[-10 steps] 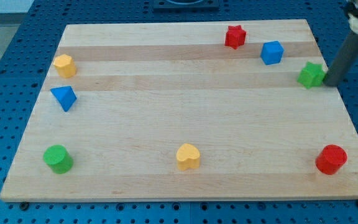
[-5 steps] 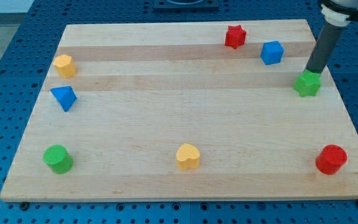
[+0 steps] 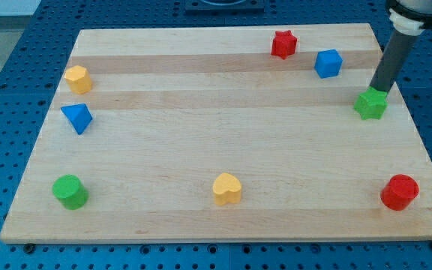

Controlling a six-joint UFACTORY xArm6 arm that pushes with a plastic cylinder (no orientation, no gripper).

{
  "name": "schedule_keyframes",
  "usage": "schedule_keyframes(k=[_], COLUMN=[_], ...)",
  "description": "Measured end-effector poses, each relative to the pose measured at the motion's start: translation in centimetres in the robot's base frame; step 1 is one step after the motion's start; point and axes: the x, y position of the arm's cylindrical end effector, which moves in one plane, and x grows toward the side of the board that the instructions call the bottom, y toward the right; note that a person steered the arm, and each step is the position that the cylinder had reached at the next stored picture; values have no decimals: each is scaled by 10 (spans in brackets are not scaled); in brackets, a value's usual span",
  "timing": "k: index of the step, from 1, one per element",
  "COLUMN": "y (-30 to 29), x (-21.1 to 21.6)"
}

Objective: Adjust the blue triangle right bottom of the yellow hexagon

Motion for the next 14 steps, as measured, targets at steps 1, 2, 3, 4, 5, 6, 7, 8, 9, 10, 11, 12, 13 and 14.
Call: schedule_keyframes(k=[1,2,3,4,5,6,7,8,9,10,11,12,13,14], y=[-1,-14,-36,-71,-128,-212,-305,-398,-435,-475,-492,-492,-492,-492], x=[-14,-20,-10,41,84,116,118,129,137,137,138,107,104,87])
